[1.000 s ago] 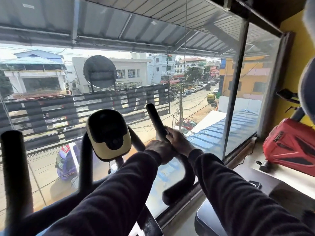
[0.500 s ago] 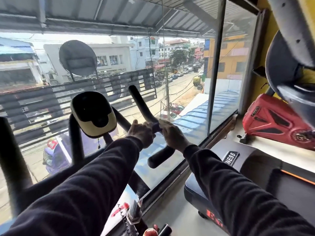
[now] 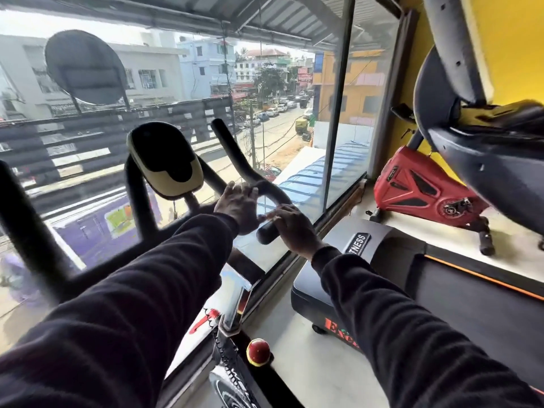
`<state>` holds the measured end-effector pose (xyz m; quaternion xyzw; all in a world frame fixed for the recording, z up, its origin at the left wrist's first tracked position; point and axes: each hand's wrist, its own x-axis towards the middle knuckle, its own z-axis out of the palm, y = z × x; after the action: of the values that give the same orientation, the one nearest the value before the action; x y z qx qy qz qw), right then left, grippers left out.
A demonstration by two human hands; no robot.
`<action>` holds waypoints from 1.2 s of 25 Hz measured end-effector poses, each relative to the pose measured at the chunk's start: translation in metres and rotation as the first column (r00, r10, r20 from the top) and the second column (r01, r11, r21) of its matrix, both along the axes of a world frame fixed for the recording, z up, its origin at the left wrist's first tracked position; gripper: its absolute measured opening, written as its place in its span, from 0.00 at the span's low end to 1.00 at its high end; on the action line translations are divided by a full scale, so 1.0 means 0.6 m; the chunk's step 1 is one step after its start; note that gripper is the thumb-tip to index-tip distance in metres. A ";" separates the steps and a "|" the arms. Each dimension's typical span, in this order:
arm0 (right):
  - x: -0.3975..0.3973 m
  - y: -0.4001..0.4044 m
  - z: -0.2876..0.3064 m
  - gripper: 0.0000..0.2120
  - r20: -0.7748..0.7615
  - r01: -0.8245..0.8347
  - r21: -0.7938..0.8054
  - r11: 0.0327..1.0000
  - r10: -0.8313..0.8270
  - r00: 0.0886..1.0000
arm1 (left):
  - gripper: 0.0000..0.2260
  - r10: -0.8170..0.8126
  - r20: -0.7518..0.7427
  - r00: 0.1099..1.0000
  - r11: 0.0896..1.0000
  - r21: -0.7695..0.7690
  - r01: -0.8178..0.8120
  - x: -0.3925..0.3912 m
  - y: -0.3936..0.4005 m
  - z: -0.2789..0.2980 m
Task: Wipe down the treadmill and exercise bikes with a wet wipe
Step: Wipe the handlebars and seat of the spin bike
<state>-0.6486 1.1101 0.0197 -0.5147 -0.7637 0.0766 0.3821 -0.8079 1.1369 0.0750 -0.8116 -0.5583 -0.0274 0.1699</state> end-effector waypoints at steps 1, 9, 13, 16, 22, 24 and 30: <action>-0.010 -0.018 0.003 0.26 -0.019 0.033 -0.021 0.999 -0.034 0.999 | 0.35 -0.036 0.029 0.999 0.999 -0.009 0.036 -0.005 -0.007 0.001; -0.067 -0.153 0.021 0.12 -0.053 0.399 0.016 0.917 -0.398 0.916 | 0.15 -0.273 0.280 0.920 0.955 -0.035 0.294 -0.051 -0.116 0.014; -0.073 -0.259 -0.014 0.12 0.002 0.582 -0.123 0.804 -0.586 0.810 | 0.13 -0.400 0.379 0.835 0.897 -0.024 0.441 -0.035 -0.200 -0.002; -0.057 -0.377 -0.038 0.13 -0.014 0.659 -0.146 0.737 -0.668 0.744 | 0.14 -0.470 0.457 0.755 0.815 -0.102 0.570 0.006 -0.259 -0.043; 0.022 -0.555 -0.108 0.12 -0.012 0.832 -0.207 0.514 -0.852 0.523 | 0.11 -0.543 0.534 0.648 0.641 -0.235 0.731 0.117 -0.420 -0.140; 0.058 -0.599 -0.134 0.11 -0.047 0.864 -0.199 0.463 -0.885 0.464 | 0.10 -0.548 0.543 0.636 0.594 -0.283 0.753 0.156 -0.458 -0.165; 0.169 -0.680 -0.214 0.16 -0.057 0.886 -0.248 0.392 -0.919 0.390 | 0.11 -0.504 0.539 0.675 0.570 -0.379 0.729 0.290 -0.516 -0.230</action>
<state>-0.5474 0.7021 -0.1089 -0.8691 -0.3108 -0.0289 0.3836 -0.6337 0.8276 -0.0631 -0.9466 -0.2346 -0.0721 -0.2091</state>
